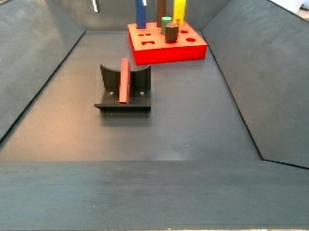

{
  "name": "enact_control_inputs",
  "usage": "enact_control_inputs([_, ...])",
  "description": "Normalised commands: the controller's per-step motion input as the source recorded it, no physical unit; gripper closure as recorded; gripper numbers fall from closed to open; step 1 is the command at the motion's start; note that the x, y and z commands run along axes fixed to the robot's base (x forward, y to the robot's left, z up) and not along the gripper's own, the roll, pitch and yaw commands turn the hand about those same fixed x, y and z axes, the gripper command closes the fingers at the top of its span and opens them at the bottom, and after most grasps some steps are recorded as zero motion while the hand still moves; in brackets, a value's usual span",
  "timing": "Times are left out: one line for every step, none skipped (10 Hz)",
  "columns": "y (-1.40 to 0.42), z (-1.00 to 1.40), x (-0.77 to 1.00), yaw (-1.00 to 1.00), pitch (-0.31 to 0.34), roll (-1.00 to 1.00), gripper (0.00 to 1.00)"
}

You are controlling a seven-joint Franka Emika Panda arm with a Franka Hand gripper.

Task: Pick up the double-square object. Move up. Place the double-square object on the fixture. Regrasp the double-square object. Move to above the board. Insert the double-square object.
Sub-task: Regrasp the double-square object.

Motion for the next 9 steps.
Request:
enact_control_inputs([-0.02,0.01,0.00,0.02,-0.022,1.00,0.00])
enact_control_inputs([-0.02,0.00,0.01,0.02,-0.015,1.00,0.00])
enact_control_inputs([-0.02,-0.01,0.02,0.02,-0.006,1.00,0.00])
enact_control_inputs([-0.02,-0.01,0.03,0.02,0.004,1.00,0.00])
enact_control_inputs([-0.03,0.00,0.04,0.03,0.024,1.00,0.00])
enact_control_inputs([-0.03,-0.01,0.06,0.03,0.046,1.00,0.00])
enact_control_inputs([-0.03,-0.01,0.07,0.05,0.085,1.00,0.00])
enact_control_inputs([-0.03,-0.01,0.08,0.05,0.104,0.94,0.00])
enact_control_inputs([-0.04,-0.01,0.09,0.07,0.124,0.68,0.00])
